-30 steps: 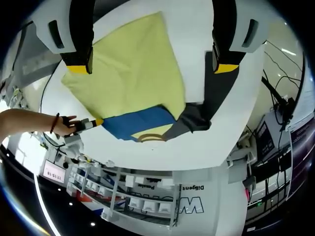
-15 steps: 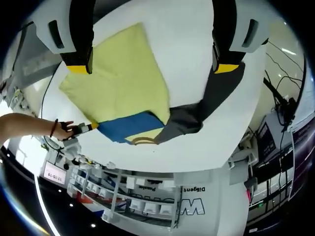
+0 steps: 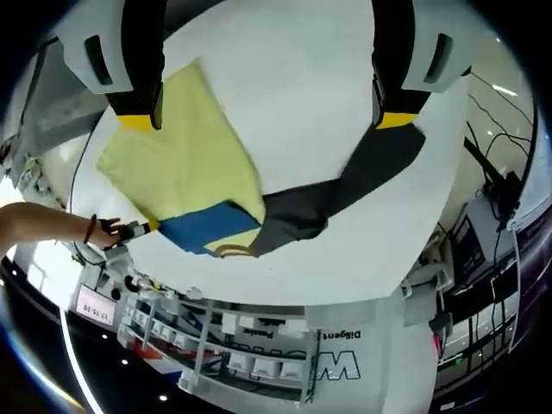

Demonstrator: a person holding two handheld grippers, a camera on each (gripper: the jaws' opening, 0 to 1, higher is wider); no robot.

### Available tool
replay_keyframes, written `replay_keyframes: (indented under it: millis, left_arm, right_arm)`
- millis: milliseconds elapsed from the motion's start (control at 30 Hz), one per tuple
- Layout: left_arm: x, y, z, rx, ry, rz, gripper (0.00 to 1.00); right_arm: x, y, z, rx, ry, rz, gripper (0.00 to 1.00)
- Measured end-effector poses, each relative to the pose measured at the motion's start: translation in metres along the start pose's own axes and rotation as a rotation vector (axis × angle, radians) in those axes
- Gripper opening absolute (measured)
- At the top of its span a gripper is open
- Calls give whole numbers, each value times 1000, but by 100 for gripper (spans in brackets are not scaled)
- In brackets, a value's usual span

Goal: Fold the garment on the visible template until the final outline fits inside the template.

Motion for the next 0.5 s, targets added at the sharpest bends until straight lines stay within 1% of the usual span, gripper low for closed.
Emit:
replay_keyframes:
  millis: [33, 100, 233, 300, 500]
  left_arm:
    - [0, 0, 0, -2, 0, -1, 99]
    - [1, -1, 1, -3, 2, 4, 99]
    - [1, -2, 1, -2, 2, 3, 99]
    - [1, -2, 2, -4, 0, 7, 99]
    - [-1, -1, 5, -5, -9, 8, 99]
  right_arm:
    - [-2, 0, -1, 0, 2, 0, 0]
    - [-1, 1, -4, -3, 15, -5, 0]
    - [9, 2, -6, -7, 28, -10, 0]
    - [14, 3, -6, -10, 34, 1, 0]
    - [22, 2, -6, -16, 59, -16, 0]
Point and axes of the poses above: the point that each gripper's makers call its tool centre point, and the gripper's own axes: z roughly forward along the fingers, x roughly to its right, y roughly out of its underside, the point moved 9 cm from there along -z, roughly backward along the fingers, and after that the axes turned 12 degrees about y, right-handed, at the moved point
